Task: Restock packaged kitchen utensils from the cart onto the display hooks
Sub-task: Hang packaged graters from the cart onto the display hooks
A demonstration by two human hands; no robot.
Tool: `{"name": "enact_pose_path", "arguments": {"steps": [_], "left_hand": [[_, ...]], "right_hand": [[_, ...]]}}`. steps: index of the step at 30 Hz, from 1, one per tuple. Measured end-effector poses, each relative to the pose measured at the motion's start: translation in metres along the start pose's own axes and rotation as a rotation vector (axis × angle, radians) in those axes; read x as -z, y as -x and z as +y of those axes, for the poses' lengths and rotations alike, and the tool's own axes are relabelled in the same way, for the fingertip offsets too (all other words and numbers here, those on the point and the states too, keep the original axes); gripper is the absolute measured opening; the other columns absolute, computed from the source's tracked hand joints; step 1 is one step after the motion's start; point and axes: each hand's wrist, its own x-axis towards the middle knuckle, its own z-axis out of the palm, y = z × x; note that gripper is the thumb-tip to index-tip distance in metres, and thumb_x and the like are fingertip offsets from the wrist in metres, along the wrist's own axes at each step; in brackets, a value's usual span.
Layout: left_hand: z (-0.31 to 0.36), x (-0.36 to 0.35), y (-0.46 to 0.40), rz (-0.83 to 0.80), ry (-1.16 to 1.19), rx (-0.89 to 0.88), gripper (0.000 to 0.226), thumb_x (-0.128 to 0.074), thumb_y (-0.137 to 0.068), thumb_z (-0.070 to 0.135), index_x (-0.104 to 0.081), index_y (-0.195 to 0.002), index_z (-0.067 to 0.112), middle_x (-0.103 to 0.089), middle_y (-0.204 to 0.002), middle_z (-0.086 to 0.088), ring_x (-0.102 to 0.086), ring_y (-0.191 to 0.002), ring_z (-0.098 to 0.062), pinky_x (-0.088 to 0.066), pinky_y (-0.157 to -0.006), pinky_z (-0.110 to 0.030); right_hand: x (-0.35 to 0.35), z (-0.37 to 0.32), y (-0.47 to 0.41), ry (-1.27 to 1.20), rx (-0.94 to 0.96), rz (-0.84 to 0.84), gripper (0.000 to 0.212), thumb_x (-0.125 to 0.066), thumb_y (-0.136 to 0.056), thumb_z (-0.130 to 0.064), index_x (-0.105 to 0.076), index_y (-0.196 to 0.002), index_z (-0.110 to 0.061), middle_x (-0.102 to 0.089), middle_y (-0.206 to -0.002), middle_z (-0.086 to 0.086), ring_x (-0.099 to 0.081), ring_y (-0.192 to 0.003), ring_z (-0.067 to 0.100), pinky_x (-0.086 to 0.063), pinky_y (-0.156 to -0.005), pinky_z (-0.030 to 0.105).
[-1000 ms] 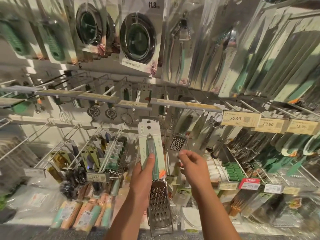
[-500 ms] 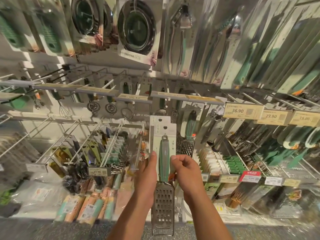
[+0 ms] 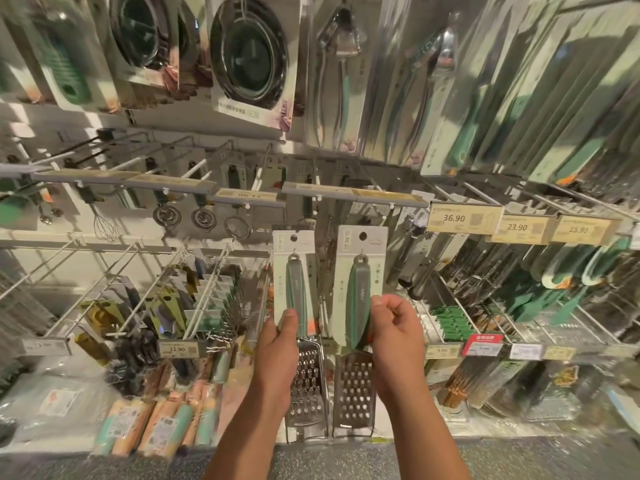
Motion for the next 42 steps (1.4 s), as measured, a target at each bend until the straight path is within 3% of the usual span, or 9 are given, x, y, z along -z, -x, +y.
{"name": "enact_pose_path", "arguments": {"steps": [16, 21, 24, 28, 30, 35, 38, 40, 42], "left_hand": [[0.009, 0.005, 0.009, -0.020, -0.001, -0.058, 0.070, -0.048, -0.106, 0.047, -0.020, -0.164, 0.020, -0.027, -0.169, -0.004, -0.035, -0.149, -0.023, -0.026, -0.122, -0.045], [0.018, 0.003, 0.022, -0.004, 0.036, -0.055, 0.068, -0.046, -0.108, 0.041, -0.016, -0.165, 0.020, -0.032, -0.165, -0.003, -0.055, -0.081, 0.003, -0.029, -0.120, -0.044], [0.018, 0.004, 0.021, -0.006, 0.046, -0.039, 0.062, -0.046, -0.109, 0.040, -0.023, -0.163, 0.020, -0.044, -0.156, 0.001, -0.059, -0.061, 0.009, -0.031, -0.117, -0.043], [0.014, 0.006, 0.015, 0.002, 0.038, -0.050, 0.063, -0.048, -0.107, 0.042, -0.026, -0.162, 0.021, -0.064, -0.104, 0.008, -0.057, -0.123, -0.010, -0.027, -0.123, -0.049], [0.008, 0.008, 0.009, -0.003, 0.021, -0.040, 0.066, -0.050, -0.105, 0.048, -0.030, -0.161, 0.022, -0.062, -0.137, 0.000, -0.044, -0.143, -0.022, -0.030, -0.122, -0.048], [0.005, 0.011, 0.009, -0.016, 0.020, -0.039, 0.059, -0.053, -0.103, 0.049, -0.043, -0.155, 0.025, -0.051, -0.152, 0.004, -0.047, -0.140, -0.024, -0.036, -0.116, -0.044], [0.004, 0.009, 0.012, -0.023, -0.003, -0.039, 0.049, -0.055, -0.103, 0.046, -0.051, -0.148, 0.027, -0.056, -0.144, 0.009, -0.056, -0.130, -0.013, -0.042, -0.104, -0.035], [0.003, 0.007, 0.013, -0.024, -0.025, -0.065, 0.028, -0.057, -0.103, 0.042, -0.062, -0.130, 0.033, -0.068, -0.127, 0.013, -0.067, -0.103, 0.005, -0.048, -0.089, -0.028], [-0.001, 0.007, 0.013, -0.019, -0.072, -0.091, 0.033, -0.062, -0.100, 0.049, -0.064, -0.128, 0.033, -0.071, -0.124, 0.012, -0.067, -0.106, 0.002, -0.051, -0.093, -0.030]], "right_hand": [[-0.008, -0.033, -0.049, 0.137, 0.060, 0.219, 0.010, -0.064, -0.098, -0.020, -0.065, -0.093, -0.011, -0.065, -0.078, 0.004, -0.054, -0.066, 0.016, -0.048, -0.062, 0.036], [-0.008, -0.020, -0.049, 0.236, 0.083, 0.242, 0.014, -0.061, -0.099, -0.024, -0.064, -0.093, -0.012, -0.065, -0.080, 0.004, -0.053, -0.066, 0.017, -0.048, -0.063, 0.035], [-0.009, -0.016, -0.049, 0.230, 0.079, 0.235, 0.017, -0.063, -0.098, -0.026, -0.064, -0.090, -0.011, -0.062, -0.074, 0.001, -0.052, -0.064, 0.016, -0.049, -0.063, 0.035], [-0.017, -0.020, -0.065, 0.219, 0.067, 0.266, 0.020, -0.066, -0.091, -0.024, -0.058, -0.076, -0.015, -0.060, -0.067, 0.000, -0.051, -0.060, 0.017, -0.054, -0.066, 0.038], [-0.018, -0.020, -0.073, 0.238, 0.045, 0.281, 0.019, -0.069, -0.091, -0.030, -0.059, -0.087, -0.014, -0.064, -0.075, 0.001, -0.055, -0.063, 0.018, -0.052, -0.069, 0.037], [-0.015, -0.005, -0.057, 0.255, -0.069, 0.189, 0.029, -0.070, -0.097, -0.028, -0.053, -0.114, -0.012, -0.059, -0.102, 0.003, -0.056, -0.083, 0.016, -0.045, -0.077, 0.034], [-0.017, 0.005, -0.028, 0.198, -0.122, 0.015, 0.010, -0.066, -0.098, -0.018, -0.063, -0.102, -0.009, -0.063, -0.090, 0.004, -0.056, -0.078, 0.018, -0.049, -0.077, 0.033], [-0.021, 0.009, -0.011, 0.193, -0.117, -0.082, 0.007, -0.064, -0.098, -0.013, -0.067, -0.093, -0.011, -0.065, -0.078, 0.001, -0.059, -0.074, 0.019, -0.052, -0.070, 0.032], [-0.026, 0.010, 0.002, 0.159, -0.121, -0.150, 0.009, -0.065, -0.098, -0.013, -0.071, -0.092, -0.010, -0.067, -0.072, -0.001, -0.061, -0.068, 0.017, -0.053, -0.063, 0.029]]}}
